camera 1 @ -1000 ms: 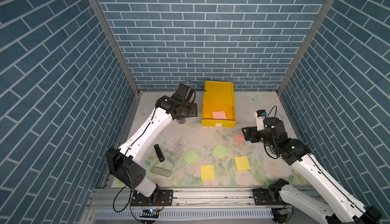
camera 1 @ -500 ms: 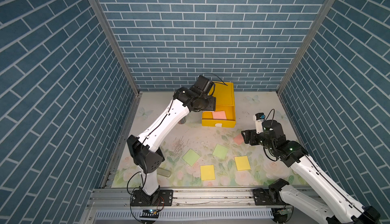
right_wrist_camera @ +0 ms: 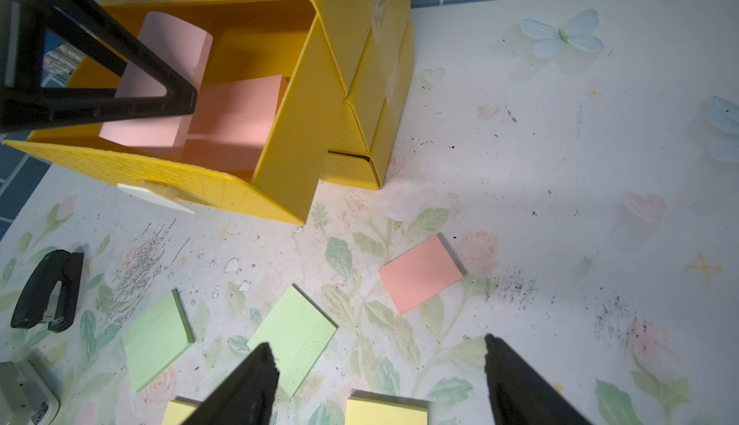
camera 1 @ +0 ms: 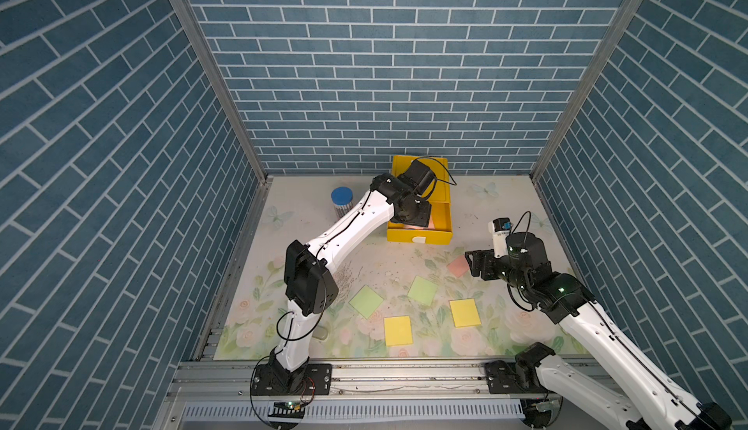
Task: Please put the sticky notes in the drawer by color
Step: Place the sticky notes in the drawer.
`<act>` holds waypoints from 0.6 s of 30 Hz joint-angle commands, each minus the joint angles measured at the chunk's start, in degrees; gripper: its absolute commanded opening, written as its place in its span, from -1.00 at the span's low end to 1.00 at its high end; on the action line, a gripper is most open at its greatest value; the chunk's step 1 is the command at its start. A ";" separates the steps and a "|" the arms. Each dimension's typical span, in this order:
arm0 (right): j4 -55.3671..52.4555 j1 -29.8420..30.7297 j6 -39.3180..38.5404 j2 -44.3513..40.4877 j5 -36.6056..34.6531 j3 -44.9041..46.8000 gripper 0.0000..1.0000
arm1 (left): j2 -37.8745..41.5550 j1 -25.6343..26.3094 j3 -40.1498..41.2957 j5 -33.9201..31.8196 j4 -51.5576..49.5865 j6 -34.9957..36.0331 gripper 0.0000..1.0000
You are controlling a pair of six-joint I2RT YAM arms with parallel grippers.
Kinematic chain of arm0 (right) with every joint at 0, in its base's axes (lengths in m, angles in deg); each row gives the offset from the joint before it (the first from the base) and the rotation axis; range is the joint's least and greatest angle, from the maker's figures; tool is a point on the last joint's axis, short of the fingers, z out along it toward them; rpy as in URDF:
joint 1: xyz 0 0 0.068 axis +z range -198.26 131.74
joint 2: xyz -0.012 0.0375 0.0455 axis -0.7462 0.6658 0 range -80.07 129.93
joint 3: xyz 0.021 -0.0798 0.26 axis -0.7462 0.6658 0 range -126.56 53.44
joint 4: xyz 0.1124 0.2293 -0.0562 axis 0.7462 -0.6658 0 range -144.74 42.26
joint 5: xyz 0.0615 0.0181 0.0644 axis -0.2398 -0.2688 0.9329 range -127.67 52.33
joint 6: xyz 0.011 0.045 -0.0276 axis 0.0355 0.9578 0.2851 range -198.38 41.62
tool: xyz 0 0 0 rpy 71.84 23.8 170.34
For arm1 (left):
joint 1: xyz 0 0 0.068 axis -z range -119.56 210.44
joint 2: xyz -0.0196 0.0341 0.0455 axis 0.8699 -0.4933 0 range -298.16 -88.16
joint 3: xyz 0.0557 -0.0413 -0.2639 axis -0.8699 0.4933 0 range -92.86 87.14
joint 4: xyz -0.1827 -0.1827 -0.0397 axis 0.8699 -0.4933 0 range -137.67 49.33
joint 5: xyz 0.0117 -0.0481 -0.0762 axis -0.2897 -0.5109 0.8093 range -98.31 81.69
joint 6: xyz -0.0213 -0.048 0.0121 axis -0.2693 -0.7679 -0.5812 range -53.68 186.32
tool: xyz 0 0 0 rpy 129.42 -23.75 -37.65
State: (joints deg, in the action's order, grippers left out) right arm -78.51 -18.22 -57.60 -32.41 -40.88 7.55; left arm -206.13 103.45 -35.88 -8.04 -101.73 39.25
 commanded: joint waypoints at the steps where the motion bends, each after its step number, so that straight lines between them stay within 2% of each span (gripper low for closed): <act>1: 1.38 -0.23 1.10 -0.37 0.54 0.97 0.66 | -0.86 0.06 0.05 -0.71 -1.60 0.99 0.38; 8: 1.94 -0.42 1.89 1.48 0.75 2.26 0.67 | -3.83 0.38 -1.82 -2.36 -2.93 1.47 0.51; 14: 1.68 -2.13 3.66 2.69 1.26 5.08 0.69 | -3.94 0.35 -2.51 -2.13 -2.22 1.62 0.79; 16: 1.67 -3.14 3.55 5.16 2.96 5.58 0.71 | -3.23 0.33 -3.24 -2.29 -1.56 1.50 1.00; 18: 2.00 -3.50 2.60 7.71 3.63 5.72 0.74 | -2.97 0.33 -4.32 -2.09 -1.43 1.60 0.99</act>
State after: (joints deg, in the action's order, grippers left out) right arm -76.93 -21.10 -55.68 -27.36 -39.00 12.38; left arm -209.93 103.60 -38.29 -9.74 -102.58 40.25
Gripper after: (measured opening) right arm 0.865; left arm 0.997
